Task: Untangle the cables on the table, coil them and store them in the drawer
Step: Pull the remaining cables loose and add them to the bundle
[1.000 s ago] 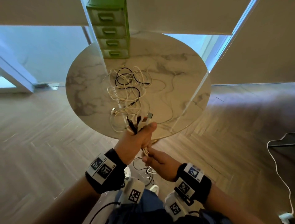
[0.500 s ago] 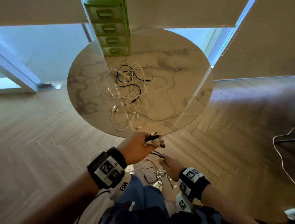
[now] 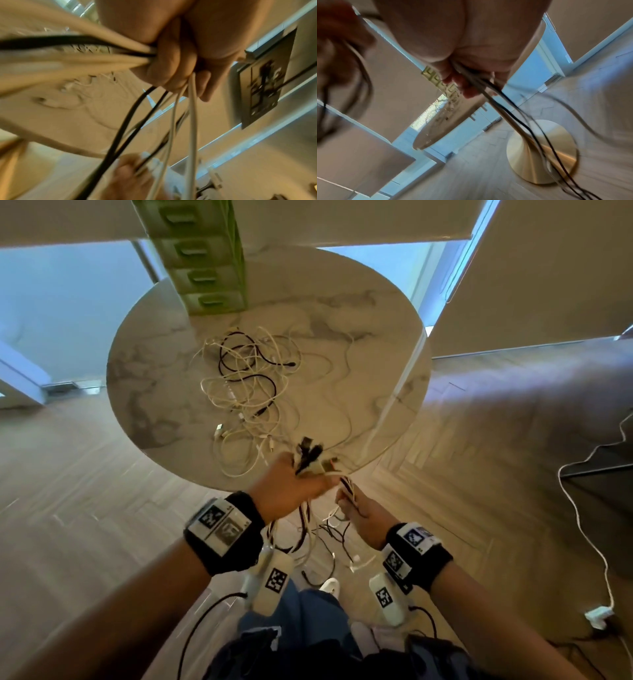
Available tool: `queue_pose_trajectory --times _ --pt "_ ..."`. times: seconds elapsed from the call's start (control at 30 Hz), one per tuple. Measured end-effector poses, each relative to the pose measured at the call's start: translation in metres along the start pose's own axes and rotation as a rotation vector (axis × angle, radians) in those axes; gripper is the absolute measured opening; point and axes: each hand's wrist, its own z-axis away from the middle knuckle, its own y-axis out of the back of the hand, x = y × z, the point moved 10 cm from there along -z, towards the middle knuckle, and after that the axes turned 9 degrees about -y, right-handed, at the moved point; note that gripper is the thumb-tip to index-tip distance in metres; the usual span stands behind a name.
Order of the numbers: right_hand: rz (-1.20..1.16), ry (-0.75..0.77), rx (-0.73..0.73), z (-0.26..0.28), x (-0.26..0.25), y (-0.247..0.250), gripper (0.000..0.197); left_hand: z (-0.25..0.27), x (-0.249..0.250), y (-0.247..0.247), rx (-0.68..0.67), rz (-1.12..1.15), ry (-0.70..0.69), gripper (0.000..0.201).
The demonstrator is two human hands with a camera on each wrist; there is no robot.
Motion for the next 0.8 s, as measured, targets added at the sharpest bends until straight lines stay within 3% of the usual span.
queue_pose_trajectory --times 0.07,0.1,0.17,0.3,0.4,0.47,0.57,0.6,0.67,0.8 --pt "0.000 -0.022 0.009 -0.002 0.006 -0.004 0.006 -0.001 0.030 0.006 0.084 0.145 -0.084 0.040" --pt "-0.006 -0.039 0.011 -0.003 0.011 -0.008 0.012 -0.002 0.045 0.009 0.109 0.203 -0.114 0.045" --pt "0.025 -0.137 0.004 -0.005 0.033 -0.020 0.026 -0.006 0.071 0.019 0.142 0.321 -0.166 0.043" --pt "0.120 -0.355 -0.069 -0.010 0.100 -0.059 0.031 -0.004 0.120 0.038 0.134 0.381 -0.317 0.047" --pt "0.152 -0.331 -0.089 -0.012 0.115 -0.076 0.030 0.002 0.138 0.041 0.128 0.288 -0.350 0.045" --pt "0.210 -0.320 -0.075 -0.010 0.116 -0.073 0.029 0.004 0.133 0.047 0.167 0.160 -0.346 0.046" --pt "0.338 -0.404 -0.090 -0.011 0.126 -0.063 0.073 0.004 0.119 0.049 0.172 -0.037 -0.324 0.033" --pt "0.377 -0.412 -0.085 -0.013 0.123 -0.054 0.077 0.002 0.106 0.046 0.133 -0.078 -0.284 0.024" --pt "0.418 -0.394 -0.057 -0.016 0.106 -0.031 0.071 0.000 0.071 0.039 0.046 -0.133 -0.194 0.011" --pt "0.380 -0.244 -0.001 -0.016 0.049 0.015 0.057 0.006 0.002 0.046 0.079 -0.267 -0.023 0.034"
